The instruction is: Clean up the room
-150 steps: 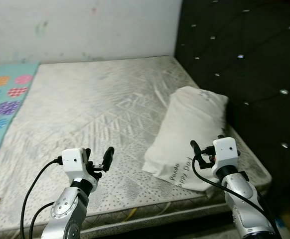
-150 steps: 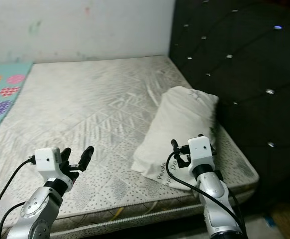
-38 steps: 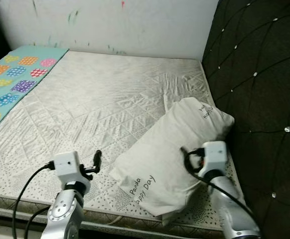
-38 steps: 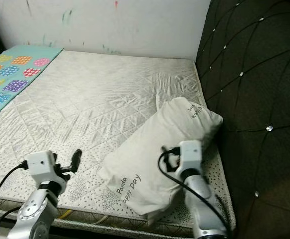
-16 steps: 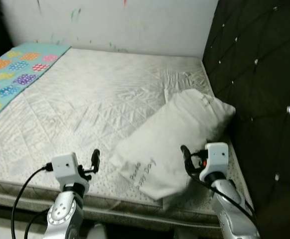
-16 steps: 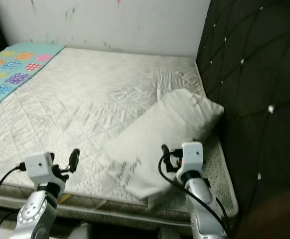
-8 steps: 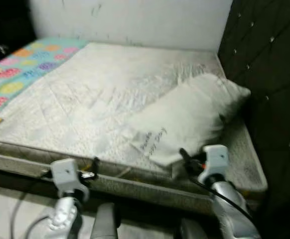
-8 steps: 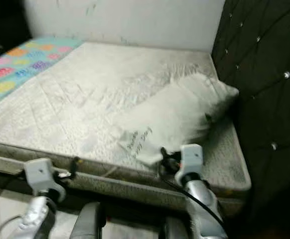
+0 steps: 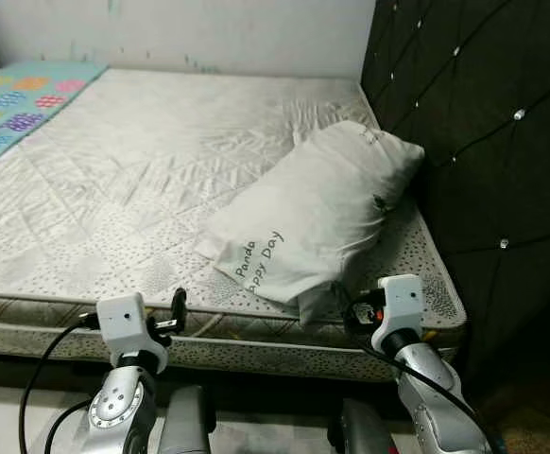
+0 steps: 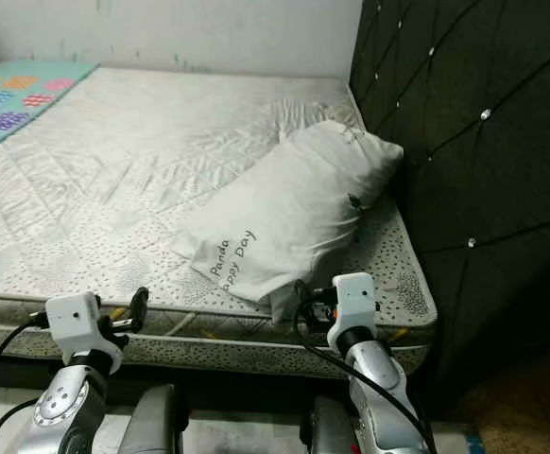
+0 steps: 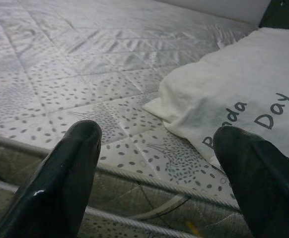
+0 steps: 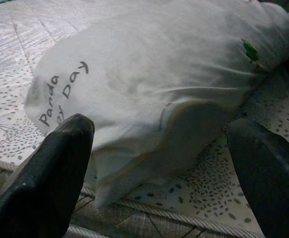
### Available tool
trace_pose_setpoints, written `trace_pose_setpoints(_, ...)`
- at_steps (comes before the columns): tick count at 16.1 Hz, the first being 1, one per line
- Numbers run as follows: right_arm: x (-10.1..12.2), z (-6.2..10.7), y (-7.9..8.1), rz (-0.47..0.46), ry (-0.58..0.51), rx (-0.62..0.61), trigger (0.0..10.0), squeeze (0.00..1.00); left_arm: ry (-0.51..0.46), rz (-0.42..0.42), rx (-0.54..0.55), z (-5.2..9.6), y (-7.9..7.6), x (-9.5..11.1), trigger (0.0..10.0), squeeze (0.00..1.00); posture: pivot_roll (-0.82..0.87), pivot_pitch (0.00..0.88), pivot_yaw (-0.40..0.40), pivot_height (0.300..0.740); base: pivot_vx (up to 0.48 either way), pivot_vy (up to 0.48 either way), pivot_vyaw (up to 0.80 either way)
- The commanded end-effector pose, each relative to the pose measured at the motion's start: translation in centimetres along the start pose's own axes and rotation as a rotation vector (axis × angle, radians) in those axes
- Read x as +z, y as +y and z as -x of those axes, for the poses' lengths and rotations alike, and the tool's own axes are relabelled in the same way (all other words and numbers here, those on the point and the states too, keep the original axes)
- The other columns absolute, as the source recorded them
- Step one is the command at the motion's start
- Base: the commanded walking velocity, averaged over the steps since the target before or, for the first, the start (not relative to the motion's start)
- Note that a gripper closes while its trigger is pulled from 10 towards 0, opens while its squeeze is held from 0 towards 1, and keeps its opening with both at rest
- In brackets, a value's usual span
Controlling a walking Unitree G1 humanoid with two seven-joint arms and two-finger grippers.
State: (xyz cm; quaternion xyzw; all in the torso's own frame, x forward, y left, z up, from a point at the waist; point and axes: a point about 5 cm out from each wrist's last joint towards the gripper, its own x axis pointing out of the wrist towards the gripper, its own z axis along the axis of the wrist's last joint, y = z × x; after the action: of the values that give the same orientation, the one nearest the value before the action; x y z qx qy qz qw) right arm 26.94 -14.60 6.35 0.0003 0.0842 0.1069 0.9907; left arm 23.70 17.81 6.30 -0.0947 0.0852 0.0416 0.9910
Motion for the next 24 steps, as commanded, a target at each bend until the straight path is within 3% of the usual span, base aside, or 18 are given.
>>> trace_pose_setpoints(1, 0.5, -0.3, 0.3, 0.011, -0.017, 0.019, 10.0, 0.00, -0.004, -0.002, -0.012, 0.0, 0.0, 0.3, 10.0, 0.00, -0.06, 0.000, -0.021, 0.607, 0.000, 0.000, 0.79)
trace_pose_setpoints(3, 0.5, -0.3, 0.3, 0.009, -0.014, 0.019, 10.0, 0.00, -0.010, 0.000, -0.021, 0.0, -0.1, 0.3, 10.0, 0.00, -0.06, 0.000, -0.020, 0.607, 0.120, 0.000, 0.79)
trace_pose_setpoints(17, 0.2, -0.5, 0.3, -0.003, 0.007, 0.018, 10.0, 0.00, 0.003, 0.009, -0.033, 0.1, -0.3, 0.1, 10.0, 0.00, -0.06, 0.000, -0.015, 0.607, 0.251, 0.000, 0.00)
trace_pose_setpoints(19, 0.0, -0.6, 0.3, 0.009, 0.030, 0.027, 10.0, 0.00, -0.011, 0.023, -0.038, 0.1, -0.5, 0.3, 10.0, 0.00, -0.06, 0.000, -0.016, 0.607, 0.000, 0.000, 0.00)
trace_pose_setpoints(24, -1.5, -1.9, 0.1, 0.041, 0.218, -0.008, 10.0, 0.00, 0.024, 0.015, -0.012, 0.5, -0.4, -0.1, 10.0, 0.00, -0.04, 0.000, -0.022, 0.607, 0.000, 0.000, 0.00)
